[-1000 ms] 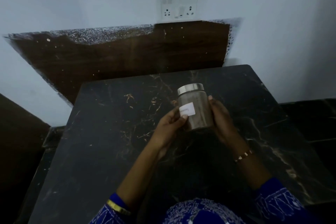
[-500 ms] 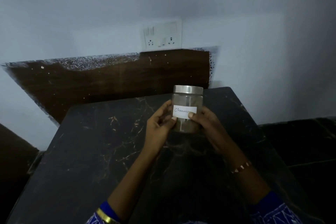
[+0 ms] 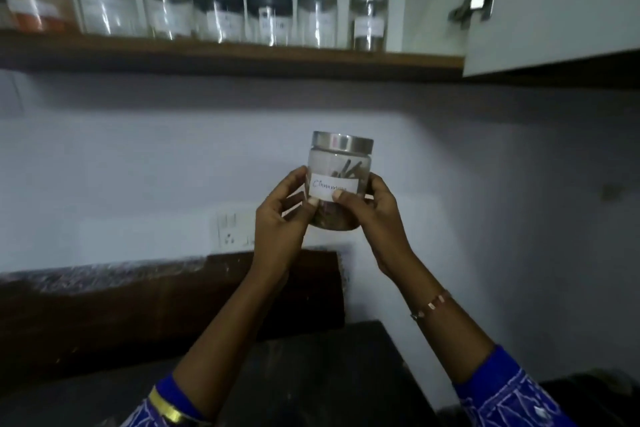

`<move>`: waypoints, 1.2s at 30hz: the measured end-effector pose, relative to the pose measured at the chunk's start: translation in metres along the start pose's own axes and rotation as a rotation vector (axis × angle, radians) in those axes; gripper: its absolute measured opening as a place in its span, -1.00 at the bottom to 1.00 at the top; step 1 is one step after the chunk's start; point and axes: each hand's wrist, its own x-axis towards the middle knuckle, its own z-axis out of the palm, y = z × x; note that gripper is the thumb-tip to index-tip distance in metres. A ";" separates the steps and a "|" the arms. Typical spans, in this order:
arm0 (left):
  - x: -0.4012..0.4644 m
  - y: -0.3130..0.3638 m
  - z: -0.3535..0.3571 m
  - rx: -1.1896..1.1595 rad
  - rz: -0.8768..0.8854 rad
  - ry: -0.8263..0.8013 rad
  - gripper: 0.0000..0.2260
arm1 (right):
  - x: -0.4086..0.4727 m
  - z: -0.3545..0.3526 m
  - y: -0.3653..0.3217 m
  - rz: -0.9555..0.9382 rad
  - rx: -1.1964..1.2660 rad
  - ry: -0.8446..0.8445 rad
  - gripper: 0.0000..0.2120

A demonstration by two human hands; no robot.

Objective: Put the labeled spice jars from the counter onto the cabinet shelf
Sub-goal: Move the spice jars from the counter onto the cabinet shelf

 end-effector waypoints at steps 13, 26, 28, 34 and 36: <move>0.135 0.069 0.082 -0.042 0.253 0.035 -0.58 | 0.142 -0.051 -0.097 -0.234 0.045 0.032 -0.57; 0.242 0.077 0.159 0.167 0.340 0.087 -0.55 | 0.247 -0.096 -0.128 -0.312 -0.238 0.139 -0.63; 0.251 0.071 0.167 0.258 0.347 0.066 -0.54 | 0.257 -0.102 -0.119 -0.283 -0.266 0.149 -0.62; 0.274 0.056 0.187 0.545 0.372 -0.034 -0.56 | 0.282 -0.115 -0.092 -0.352 -0.451 0.264 -0.58; 0.279 0.054 0.191 0.694 0.355 -0.085 -0.57 | 0.289 -0.117 -0.085 -0.387 -0.553 0.312 -0.60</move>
